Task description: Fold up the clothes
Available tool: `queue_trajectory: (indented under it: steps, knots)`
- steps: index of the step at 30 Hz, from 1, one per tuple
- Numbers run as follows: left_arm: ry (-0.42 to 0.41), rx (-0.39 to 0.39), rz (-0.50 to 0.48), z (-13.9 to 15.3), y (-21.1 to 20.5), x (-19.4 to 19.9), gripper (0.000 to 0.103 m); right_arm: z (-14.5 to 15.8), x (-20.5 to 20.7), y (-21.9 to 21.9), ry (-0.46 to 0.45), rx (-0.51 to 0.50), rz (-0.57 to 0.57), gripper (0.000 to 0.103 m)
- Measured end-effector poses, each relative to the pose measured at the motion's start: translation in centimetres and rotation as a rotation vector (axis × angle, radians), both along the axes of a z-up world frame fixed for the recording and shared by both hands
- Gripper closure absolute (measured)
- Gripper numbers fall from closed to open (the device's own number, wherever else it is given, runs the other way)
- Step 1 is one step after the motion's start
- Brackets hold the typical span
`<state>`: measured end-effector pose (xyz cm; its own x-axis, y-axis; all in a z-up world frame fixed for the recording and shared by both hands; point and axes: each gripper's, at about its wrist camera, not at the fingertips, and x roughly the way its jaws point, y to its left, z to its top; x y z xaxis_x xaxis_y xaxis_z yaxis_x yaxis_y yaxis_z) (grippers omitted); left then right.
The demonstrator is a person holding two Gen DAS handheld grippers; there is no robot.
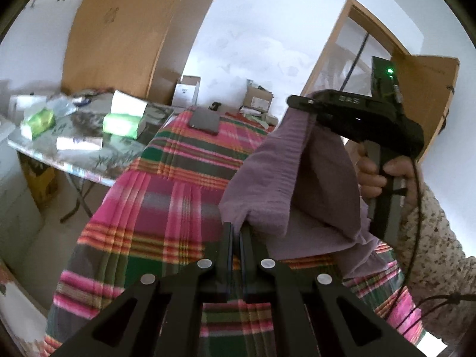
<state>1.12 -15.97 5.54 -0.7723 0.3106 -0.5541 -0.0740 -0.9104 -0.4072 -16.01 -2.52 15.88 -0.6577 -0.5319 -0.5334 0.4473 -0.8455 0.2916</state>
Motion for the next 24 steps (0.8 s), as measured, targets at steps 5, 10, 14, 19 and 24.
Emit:
queue_trajectory:
  steps: [5,10,14,19,24]
  knots:
    - [-0.052,0.03,0.034,-1.2,-1.1,0.8,0.099,-1.3,-1.2,-4.2,-0.031,0.014,0.088,0.083]
    - [-0.089,0.04,0.06,-1.9,-1.8,1.8,0.099,-3.1,-1.2,-8.8,-0.048,0.053,0.196,0.083]
    - [-0.12,0.056,0.081,-2.6,-2.4,3.0,0.099,-5.5,-1.7,-10.8,-0.124,0.064,0.235,0.083]
    - [-0.174,0.068,0.107,-3.7,-3.0,3.5,0.101,-7.5,-2.6,-11.6,-0.194,0.08,0.232,0.081]
    - [-0.172,0.054,0.111,-3.4,-2.9,3.6,0.101,-8.5,-3.2,-11.1,-0.271,0.088,0.219,0.071]
